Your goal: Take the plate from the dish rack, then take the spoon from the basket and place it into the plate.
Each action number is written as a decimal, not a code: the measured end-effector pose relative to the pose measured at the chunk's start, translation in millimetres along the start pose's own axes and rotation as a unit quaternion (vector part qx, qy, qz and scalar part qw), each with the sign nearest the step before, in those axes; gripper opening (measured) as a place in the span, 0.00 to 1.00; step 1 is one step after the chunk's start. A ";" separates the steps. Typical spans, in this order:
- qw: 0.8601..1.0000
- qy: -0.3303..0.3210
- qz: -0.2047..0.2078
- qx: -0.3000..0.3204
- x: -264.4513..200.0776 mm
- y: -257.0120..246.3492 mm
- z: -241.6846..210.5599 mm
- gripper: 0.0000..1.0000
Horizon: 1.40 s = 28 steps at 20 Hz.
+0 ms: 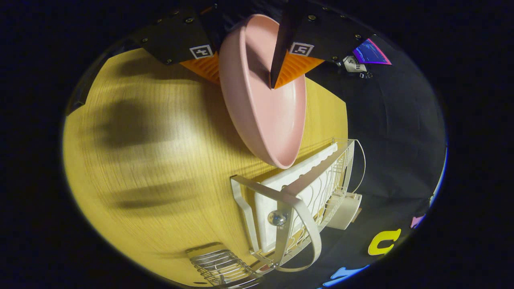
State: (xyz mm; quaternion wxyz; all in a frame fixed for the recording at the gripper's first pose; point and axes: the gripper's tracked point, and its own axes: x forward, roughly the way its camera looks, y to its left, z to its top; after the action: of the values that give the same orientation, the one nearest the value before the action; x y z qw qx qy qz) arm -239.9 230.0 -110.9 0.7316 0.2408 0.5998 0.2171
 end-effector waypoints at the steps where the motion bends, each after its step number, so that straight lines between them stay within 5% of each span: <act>1: 1.000 -0.003 -0.004 0.000 -2.6 -4.0 2.1 0.60; 9: 0.998 -0.048 -0.038 -0.019 -34.4 -27.2 26.1 0.62; 14: 0.988 -0.142 -0.050 -0.020 -79.7 -27.3 74.1 0.62; 18: 0.965 -0.252 -0.065 -0.015 -127.2 -22.5 130.8 0.62; 23: 0.919 -0.386 -0.080 -0.012 -167.4 -16.7 208.3 0.62; 28: 0.890 -0.448 -0.089 0.012 -172.6 -22.8 253.0 0.62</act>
State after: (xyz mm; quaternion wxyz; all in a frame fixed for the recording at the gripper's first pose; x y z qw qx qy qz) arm -22.9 84.1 50.3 0.9358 0.2670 0.2298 0.0128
